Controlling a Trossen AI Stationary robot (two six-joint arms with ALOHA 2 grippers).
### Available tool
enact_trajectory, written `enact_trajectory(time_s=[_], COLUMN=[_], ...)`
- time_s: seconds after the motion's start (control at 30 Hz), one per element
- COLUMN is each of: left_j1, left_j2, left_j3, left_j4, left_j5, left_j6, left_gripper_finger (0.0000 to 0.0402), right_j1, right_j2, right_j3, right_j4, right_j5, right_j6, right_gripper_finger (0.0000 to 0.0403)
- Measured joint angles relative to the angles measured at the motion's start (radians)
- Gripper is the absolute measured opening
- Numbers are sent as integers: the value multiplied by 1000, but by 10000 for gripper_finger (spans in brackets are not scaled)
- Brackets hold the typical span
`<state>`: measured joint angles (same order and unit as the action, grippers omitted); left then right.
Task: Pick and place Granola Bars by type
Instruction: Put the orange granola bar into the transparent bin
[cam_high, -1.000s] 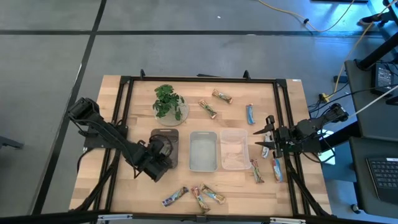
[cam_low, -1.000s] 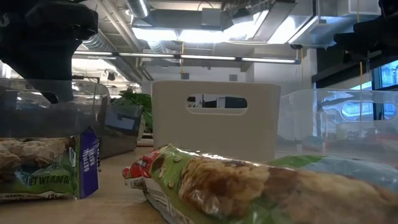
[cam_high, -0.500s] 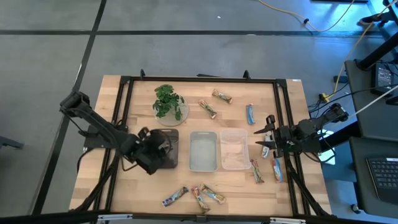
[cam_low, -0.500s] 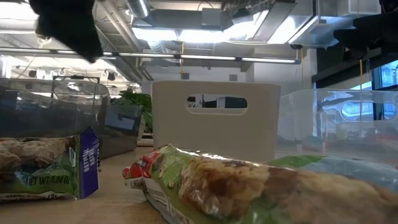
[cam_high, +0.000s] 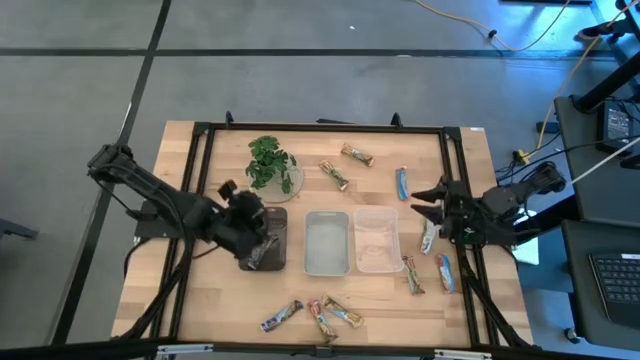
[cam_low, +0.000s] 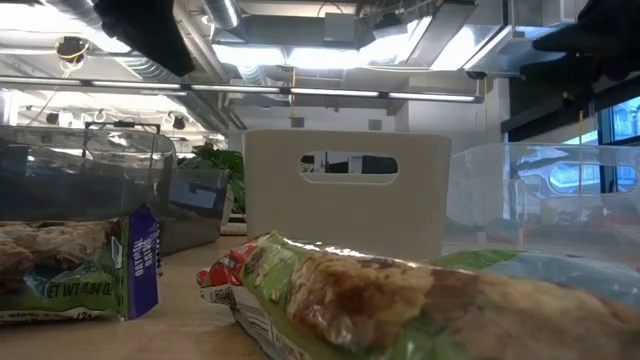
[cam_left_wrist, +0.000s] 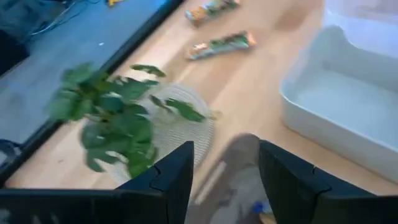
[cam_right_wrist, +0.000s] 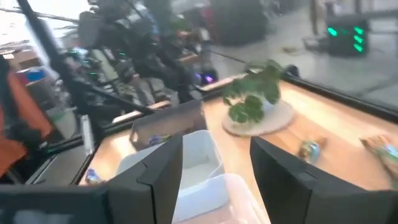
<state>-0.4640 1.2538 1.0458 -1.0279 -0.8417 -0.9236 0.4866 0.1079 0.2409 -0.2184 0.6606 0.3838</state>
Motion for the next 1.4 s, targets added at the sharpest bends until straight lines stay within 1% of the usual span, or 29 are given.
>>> enact_trajectory(time_s=[0.17,0.23,0.4,0.47,0.53,0.63,0.67,0.73,0.77,0.8,0.87,0.9,0.93,0.97,1.0,1.1,1.17,1.23,1.3,1.4], left_j1=[95,133,249,298,341,383,390,390,389,387,384,381,378,375,372,375,374,365,351,330], left_j2=[-104,-150,-271,-321,-366,-415,-424,-431,-431,-429,-421,-422,-423,-423,-424,-436,-455,-483,-515,-561], left_j3=[-7,-7,-7,-7,-7,-7,-7,-7,-7,-7,-16,-34,-66,-104,-148,-268,-329,-381,-425,-504], left_j4=[0,5,34,44,49,93,117,169,190,208,252,291,344,407,480,700,812,885,909,905], left_j5=[12,20,32,56,95,156,175,195,203,213,245,268,289,320,365,498,540,549,531,434], left_j6=[175,250,410,434,430,413,423,499,552,596,655,681,702,717,724,717,702,702,702,670], left_gripper_finger=[165,165,168,168,168,169,168,168,167,166,165,165,165,165,166,168,168,166,165,166], right_j1=[0,-10,-84,-120,-156,-198,-209,-224,-230,-235,-237,-237,-237,-240,-245,-259,-259,-259,-259,-259], right_j2=[180,266,456,516,561,597,604,606,606,606,606,605,606,610,616,639,661,691,728,784], right_j3=[136,205,393,457,507,552,561,567,567,566,551,539,528,515,505,483,471,454,438,432], right_j4=[-258,-362,-651,-775,-861,-906,-904,-899,-896,-892,-876,-875,-874,-873,-873,-873,-872,-870,-873,-877], right_j5=[98,97,-6,-69,-139,-226,-242,-239,-219,-176,-53,-8,5,-5,-41,-233,-303,-326,-338,-375], right_j6=[242,369,735,845,914,944,945,909,863,805,709,681,671,675,700,778,792,805,853,888], right_gripper_finger=[191,191,191,191,191,191,191,191,191,191,191,191,191,191,191,191,191,191,191,191])
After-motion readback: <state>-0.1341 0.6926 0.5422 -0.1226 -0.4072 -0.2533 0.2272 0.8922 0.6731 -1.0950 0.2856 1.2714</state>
